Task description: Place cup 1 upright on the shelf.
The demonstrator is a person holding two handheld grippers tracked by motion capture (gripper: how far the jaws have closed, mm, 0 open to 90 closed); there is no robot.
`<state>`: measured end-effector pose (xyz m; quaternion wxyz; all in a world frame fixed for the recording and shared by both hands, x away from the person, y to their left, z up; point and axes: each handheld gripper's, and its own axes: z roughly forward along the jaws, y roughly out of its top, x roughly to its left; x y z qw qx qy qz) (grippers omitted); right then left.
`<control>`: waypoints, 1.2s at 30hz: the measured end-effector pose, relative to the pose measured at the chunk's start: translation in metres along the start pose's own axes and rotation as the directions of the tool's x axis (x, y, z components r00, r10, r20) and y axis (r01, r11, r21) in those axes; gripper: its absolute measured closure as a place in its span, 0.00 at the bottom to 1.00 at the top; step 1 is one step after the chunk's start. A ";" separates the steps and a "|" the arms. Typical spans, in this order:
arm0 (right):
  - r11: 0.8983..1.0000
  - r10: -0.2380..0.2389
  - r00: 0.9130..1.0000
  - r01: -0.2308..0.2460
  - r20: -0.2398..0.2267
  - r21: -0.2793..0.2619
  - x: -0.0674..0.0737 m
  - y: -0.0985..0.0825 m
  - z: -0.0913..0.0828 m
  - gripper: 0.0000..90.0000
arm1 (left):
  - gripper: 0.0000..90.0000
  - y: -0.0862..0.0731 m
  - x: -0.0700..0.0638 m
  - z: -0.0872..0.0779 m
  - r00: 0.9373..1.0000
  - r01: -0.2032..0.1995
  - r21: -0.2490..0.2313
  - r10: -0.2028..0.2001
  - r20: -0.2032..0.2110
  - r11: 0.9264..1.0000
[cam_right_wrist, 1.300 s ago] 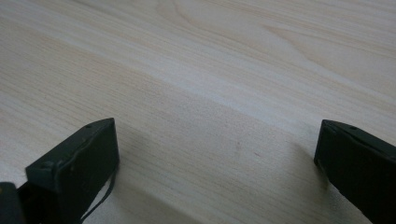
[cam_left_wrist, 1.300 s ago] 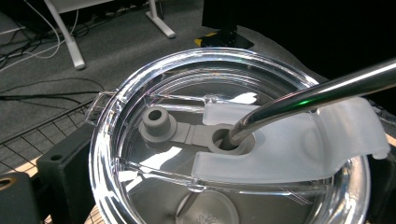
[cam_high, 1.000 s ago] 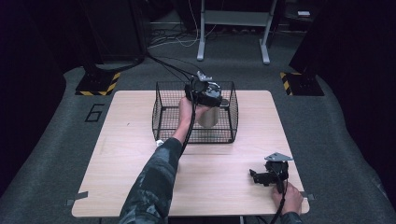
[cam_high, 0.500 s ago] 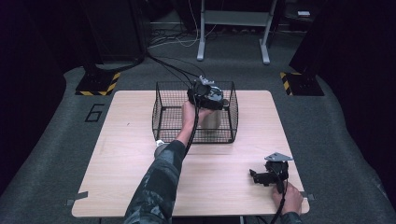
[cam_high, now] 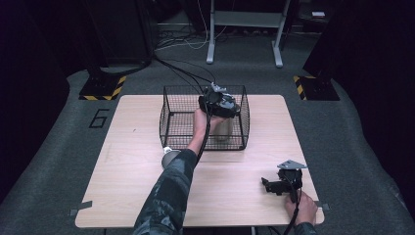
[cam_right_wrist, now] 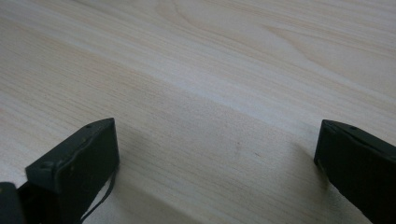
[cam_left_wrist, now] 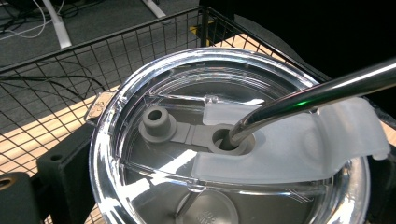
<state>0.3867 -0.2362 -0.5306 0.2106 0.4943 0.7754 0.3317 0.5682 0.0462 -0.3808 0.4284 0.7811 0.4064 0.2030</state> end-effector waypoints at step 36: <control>1.000 0.001 1.000 -0.001 -0.002 0.002 0.000 0.000 0.000 0.00 | 0.04 -0.010 -0.020 0.018 0.999 -0.042 0.035 0.041 0.020 0.999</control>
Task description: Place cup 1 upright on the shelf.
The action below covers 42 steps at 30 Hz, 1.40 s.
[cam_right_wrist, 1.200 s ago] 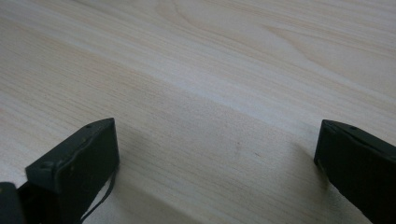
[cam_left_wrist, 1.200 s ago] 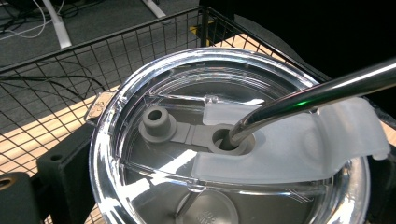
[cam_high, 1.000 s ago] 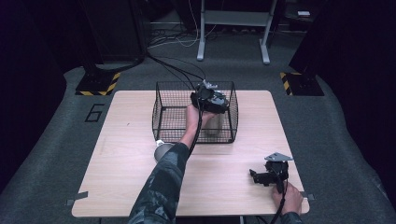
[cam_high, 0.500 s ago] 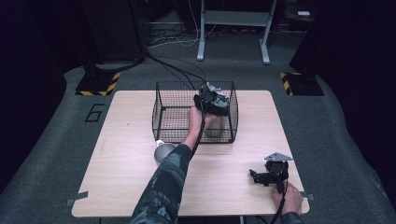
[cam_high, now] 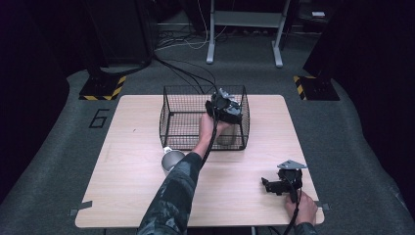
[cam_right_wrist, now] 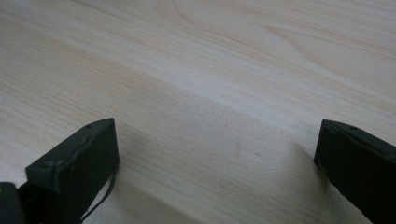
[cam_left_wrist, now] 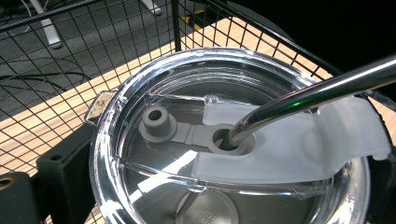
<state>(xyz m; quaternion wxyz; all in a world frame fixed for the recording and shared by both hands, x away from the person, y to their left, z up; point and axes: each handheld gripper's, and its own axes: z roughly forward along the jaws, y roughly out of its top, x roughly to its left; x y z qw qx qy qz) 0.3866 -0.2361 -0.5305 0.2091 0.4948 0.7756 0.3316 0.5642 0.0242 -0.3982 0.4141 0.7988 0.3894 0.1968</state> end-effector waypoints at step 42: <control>1.000 -0.007 1.000 0.007 -0.010 0.000 -0.001 0.000 0.000 0.00 | 0.00 0.011 -0.005 -0.030 0.998 -0.061 -0.017 0.061 -0.002 0.998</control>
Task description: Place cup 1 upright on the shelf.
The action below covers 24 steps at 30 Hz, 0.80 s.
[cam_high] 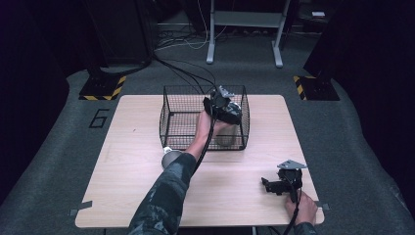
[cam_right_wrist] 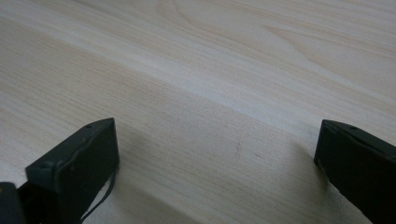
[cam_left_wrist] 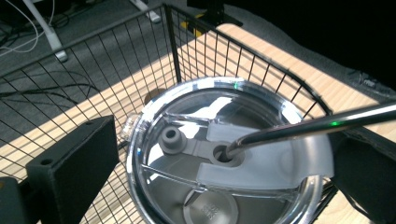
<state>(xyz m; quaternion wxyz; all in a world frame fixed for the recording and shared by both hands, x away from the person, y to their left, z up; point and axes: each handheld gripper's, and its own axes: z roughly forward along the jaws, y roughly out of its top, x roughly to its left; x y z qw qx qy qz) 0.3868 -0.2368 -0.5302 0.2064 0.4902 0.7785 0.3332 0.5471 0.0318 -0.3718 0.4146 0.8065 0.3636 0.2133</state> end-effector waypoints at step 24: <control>1.000 -0.014 1.000 0.014 0.004 0.004 -0.001 0.000 0.000 0.00 | 0.00 0.004 -0.009 -0.066 0.995 -0.079 -0.032 0.081 0.059 0.996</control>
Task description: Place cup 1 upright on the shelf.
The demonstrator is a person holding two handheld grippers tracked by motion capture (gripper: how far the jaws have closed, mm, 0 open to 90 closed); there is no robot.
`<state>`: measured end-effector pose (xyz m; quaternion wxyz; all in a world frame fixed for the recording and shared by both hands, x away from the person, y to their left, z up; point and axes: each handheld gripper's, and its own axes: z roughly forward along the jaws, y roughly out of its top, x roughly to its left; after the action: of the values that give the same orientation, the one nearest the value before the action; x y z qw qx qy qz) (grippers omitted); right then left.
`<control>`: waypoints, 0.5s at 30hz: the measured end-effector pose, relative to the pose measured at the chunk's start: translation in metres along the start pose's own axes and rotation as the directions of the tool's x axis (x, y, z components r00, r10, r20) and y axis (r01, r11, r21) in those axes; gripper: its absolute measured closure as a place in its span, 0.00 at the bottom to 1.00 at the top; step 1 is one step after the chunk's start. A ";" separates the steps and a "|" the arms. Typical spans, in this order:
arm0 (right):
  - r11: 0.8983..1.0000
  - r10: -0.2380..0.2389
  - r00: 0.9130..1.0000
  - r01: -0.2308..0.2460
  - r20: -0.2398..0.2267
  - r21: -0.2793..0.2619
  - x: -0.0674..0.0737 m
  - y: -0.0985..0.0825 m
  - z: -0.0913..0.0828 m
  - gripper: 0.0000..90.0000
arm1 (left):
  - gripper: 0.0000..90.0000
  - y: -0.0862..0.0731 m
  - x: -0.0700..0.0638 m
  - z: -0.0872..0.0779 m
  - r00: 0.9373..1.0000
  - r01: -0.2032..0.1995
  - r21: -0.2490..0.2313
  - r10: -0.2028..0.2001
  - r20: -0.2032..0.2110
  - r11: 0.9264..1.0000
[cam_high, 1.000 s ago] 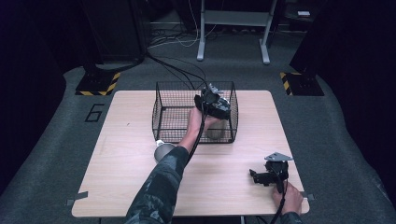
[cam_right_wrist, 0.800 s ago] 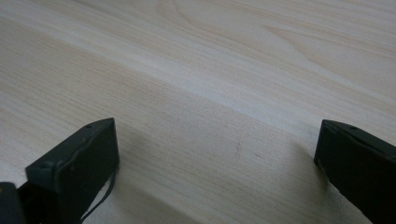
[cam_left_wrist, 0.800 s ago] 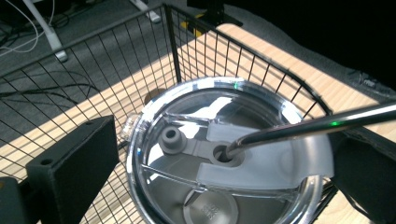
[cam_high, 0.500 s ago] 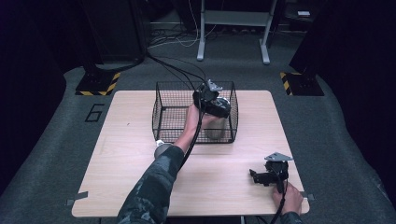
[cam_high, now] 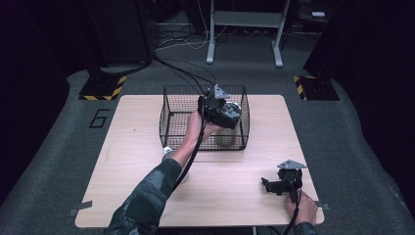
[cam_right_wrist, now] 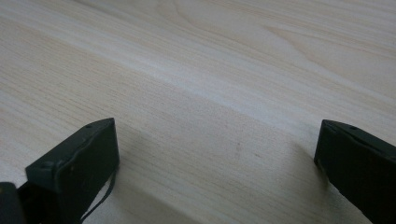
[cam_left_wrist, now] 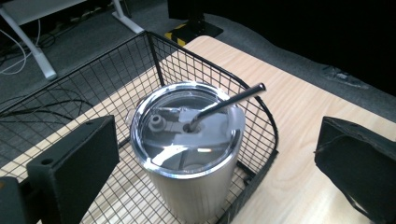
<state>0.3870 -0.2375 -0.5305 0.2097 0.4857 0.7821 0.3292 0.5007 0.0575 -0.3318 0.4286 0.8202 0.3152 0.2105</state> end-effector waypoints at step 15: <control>1.000 0.000 1.000 0.000 0.000 0.000 0.000 0.000 0.000 0.00 | 0.00 -0.026 0.005 -0.052 0.999 0.001 0.003 -0.001 -0.037 1.000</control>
<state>0.3869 -0.2375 -0.5305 0.2095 0.4858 0.7821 0.3291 0.4639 0.1018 -0.3251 0.4215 0.8166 0.3238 0.2250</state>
